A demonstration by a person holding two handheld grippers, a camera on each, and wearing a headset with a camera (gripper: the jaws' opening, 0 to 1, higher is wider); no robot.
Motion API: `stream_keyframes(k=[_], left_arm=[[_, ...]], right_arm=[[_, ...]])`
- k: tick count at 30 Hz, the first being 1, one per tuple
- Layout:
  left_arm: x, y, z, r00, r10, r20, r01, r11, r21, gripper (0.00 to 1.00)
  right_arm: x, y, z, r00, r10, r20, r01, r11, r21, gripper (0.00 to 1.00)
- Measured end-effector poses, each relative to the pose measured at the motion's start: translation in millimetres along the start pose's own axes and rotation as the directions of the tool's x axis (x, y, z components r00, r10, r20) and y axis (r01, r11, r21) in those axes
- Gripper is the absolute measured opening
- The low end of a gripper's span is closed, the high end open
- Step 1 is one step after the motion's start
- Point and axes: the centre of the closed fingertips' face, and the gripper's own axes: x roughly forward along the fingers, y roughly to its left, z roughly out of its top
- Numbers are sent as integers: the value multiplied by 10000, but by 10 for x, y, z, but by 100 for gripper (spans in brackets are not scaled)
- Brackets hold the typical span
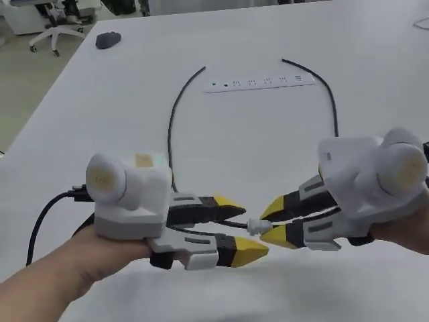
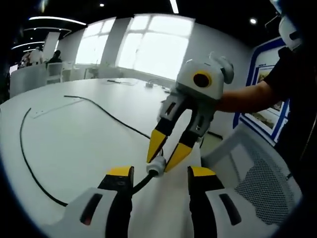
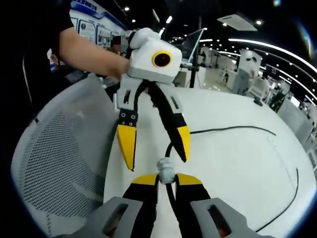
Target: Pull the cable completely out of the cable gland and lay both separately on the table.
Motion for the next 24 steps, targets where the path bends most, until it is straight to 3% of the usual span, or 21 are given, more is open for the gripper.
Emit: stream_keyframes(k=[3, 4, 7, 10, 11, 13, 19, 24], left_arm=[[32, -55, 20, 9999, -124, 79, 124, 9999, -47, 41], [44, -104, 23, 9995, -310, 90, 313, 9988, -378, 40], [75, -171, 36, 9987, -518, 29, 518, 9983, -272, 33], [88, -255, 105, 9959, -840, 349, 857, 9950, -507, 25], [88, -267, 102, 9962, -822, 278, 833, 9956, -423, 24], [94, -314, 124, 9954, -905, 312, 913, 9955, -263, 23], [98, -363, 214, 9921, -1024, 726, 1071, 9922, -642, 22], [87, -400, 218, 9910, -1121, 727, 1164, 9915, -587, 19]], right_arm=[[-79, 56, 11, 10000, -34, 10, 35, 9999, -103, 8], [-113, 77, 17, 10000, -60, 28, 61, 9999, -157, 8], [-171, 124, 38, 9999, -119, 103, 122, 9995, -290, 8], [-209, 168, 29, 9999, -139, 51, 141, 9991, -402, 8], [-225, 160, 32, 9997, -225, 69, 228, 9987, -454, 8], [-262, 172, 27, 9997, -227, 86, 230, 9990, -379, 8], [-331, 200, 33, 9993, -317, 178, 324, 9988, -379, 8], [-362, 240, 55, 9993, -263, 251, 273, 9988, -410, 8]])
